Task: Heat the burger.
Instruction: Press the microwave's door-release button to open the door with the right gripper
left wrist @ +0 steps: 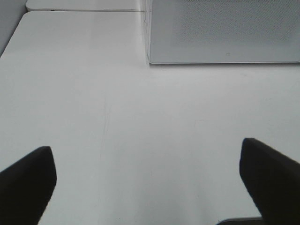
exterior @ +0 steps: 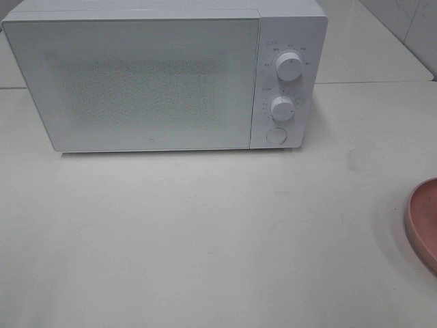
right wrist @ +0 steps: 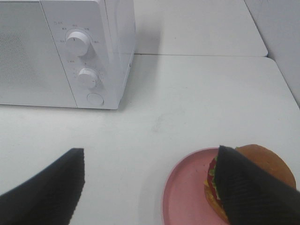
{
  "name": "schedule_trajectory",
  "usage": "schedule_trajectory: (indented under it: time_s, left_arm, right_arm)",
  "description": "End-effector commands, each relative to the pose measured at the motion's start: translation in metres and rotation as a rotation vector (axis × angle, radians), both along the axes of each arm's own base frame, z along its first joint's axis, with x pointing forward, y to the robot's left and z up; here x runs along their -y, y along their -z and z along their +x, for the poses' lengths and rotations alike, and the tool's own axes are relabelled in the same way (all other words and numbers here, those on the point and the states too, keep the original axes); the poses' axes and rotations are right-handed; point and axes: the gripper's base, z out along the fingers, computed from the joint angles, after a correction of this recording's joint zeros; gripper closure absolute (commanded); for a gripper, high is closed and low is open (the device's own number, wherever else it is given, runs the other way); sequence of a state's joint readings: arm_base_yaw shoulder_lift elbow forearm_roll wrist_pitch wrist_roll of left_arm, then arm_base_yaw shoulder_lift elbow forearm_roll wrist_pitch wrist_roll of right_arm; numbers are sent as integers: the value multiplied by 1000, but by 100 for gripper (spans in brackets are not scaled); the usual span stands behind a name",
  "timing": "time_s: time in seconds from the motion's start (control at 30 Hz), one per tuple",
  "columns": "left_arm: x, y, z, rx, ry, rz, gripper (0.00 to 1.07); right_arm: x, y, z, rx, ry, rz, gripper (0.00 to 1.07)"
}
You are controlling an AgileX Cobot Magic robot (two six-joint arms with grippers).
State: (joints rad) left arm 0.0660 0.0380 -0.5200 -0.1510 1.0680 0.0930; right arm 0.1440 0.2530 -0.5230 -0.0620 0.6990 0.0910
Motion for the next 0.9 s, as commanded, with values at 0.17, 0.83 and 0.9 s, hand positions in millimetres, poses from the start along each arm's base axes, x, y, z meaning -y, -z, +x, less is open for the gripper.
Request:
schedule_trajectory:
  time_s: [0.17,0.83,0.9]
  left_arm:
    - [1,1,0,-4,2,-4,7]
    - [1,1,0,-4,2,-4,7]
    - [1,1,0,-4,2,-4,7]
  right_arm:
    - [-4,11,25,47,-6,9,32]
    - [-15,49,82,119,-43,9,32]
    - [-16,50,85,116,-46,3,32]
